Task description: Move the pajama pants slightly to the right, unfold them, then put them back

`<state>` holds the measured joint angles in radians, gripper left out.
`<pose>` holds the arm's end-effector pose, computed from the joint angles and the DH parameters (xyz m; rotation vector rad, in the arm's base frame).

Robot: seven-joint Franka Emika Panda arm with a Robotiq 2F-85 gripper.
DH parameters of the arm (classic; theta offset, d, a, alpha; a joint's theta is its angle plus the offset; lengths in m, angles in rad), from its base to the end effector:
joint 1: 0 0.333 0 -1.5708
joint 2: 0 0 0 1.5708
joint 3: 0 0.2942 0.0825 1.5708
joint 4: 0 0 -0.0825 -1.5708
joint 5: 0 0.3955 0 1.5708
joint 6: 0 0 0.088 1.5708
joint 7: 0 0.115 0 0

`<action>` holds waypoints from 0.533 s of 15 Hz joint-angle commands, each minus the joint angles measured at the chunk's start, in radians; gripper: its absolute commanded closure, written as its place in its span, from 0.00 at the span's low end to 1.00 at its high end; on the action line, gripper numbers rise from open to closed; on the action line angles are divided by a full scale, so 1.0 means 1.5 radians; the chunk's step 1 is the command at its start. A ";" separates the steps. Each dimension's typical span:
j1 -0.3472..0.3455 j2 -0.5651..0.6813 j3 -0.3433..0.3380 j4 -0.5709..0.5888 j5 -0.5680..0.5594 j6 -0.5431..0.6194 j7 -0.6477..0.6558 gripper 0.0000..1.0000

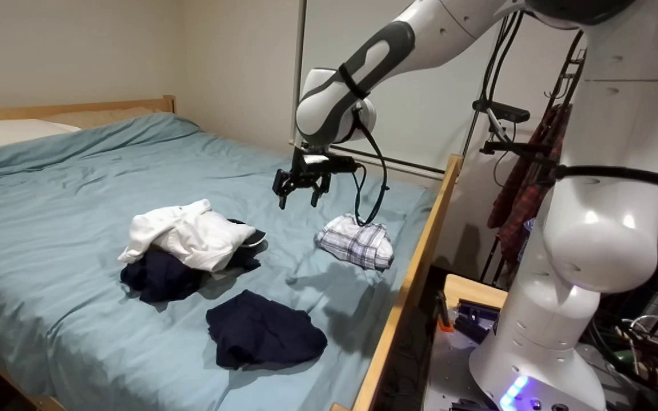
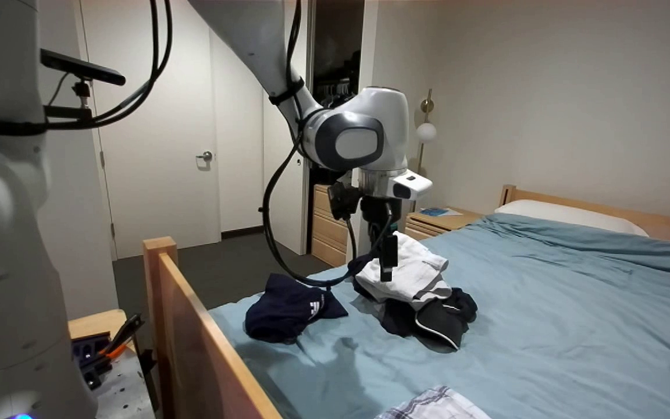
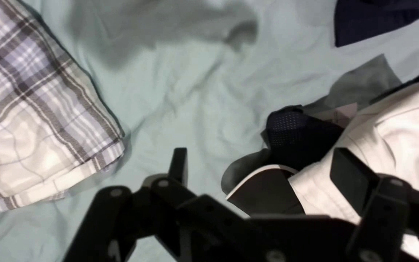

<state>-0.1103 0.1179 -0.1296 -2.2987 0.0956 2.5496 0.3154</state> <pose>0.5272 -0.1303 0.2723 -2.9349 0.9549 -0.2050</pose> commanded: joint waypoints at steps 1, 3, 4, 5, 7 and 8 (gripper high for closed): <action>0.004 -0.028 0.003 -0.027 0.042 0.012 0.029 0.00; 0.005 -0.032 0.000 -0.024 0.037 -0.020 0.069 0.00; 0.001 -0.035 0.012 -0.031 0.087 0.001 0.018 0.00; 0.003 -0.011 0.002 -0.008 0.041 -0.005 0.042 0.00; 0.003 -0.014 0.007 -0.010 0.062 -0.005 0.040 0.00; 0.004 -0.015 0.007 -0.010 0.063 -0.005 0.040 0.00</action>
<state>-0.1077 0.0965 -0.1152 -2.3151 0.1911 2.5445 0.3748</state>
